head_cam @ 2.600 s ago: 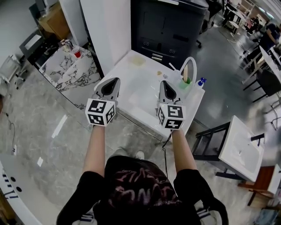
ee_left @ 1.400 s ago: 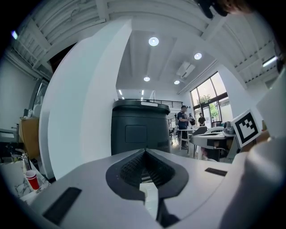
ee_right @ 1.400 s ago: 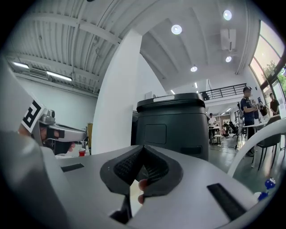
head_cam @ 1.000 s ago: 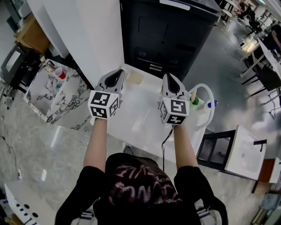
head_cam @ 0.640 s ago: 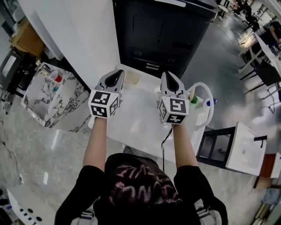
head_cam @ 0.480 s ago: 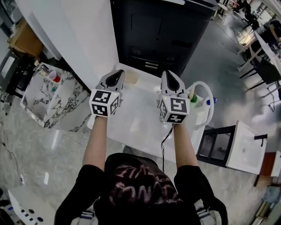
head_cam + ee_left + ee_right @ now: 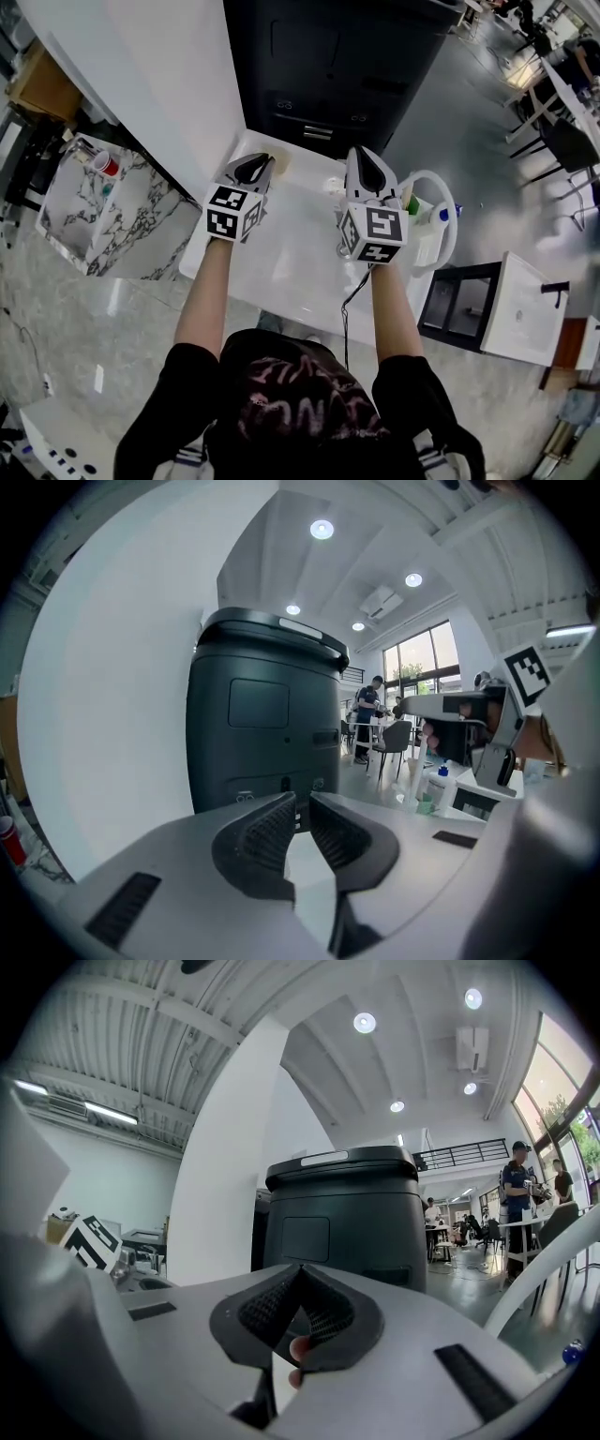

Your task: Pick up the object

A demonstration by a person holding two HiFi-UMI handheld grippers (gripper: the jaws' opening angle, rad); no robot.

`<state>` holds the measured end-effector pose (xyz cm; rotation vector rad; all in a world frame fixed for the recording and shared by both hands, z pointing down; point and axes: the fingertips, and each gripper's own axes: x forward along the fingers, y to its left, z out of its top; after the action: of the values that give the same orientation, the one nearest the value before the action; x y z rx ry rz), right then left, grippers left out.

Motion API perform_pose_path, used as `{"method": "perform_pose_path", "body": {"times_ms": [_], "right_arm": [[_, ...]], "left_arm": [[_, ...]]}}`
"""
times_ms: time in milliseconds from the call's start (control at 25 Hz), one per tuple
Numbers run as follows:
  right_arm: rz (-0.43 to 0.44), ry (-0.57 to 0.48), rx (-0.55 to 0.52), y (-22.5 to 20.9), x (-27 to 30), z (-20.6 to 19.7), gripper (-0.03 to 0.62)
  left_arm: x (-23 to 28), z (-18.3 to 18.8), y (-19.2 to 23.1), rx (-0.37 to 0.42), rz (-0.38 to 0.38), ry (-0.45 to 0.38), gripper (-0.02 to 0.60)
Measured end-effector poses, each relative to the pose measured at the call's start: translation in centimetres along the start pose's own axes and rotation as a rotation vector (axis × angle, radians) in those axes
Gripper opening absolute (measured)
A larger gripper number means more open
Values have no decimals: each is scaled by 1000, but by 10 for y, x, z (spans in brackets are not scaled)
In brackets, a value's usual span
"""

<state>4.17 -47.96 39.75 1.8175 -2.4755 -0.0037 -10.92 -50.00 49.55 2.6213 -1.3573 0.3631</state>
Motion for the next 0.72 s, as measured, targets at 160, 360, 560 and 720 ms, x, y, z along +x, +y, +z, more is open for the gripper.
{"method": "perform_pose_path", "body": {"times_ms": [160,360,560,720], "right_arm": [[-9,7,1,-6,2,-4,14],[-24,21,7,-16,8,-10,14],[-35,29,6,-24,16,-15,14],[-40,35,2,-29,22,-20,14]], "left_arm": [[21,-26,-1,-2,-21,67,122],[49,-63,3,11,-41,180,179],[74,-99,7,25,-68,276,207],[95,-126,12,59,-84,354,215]]}}
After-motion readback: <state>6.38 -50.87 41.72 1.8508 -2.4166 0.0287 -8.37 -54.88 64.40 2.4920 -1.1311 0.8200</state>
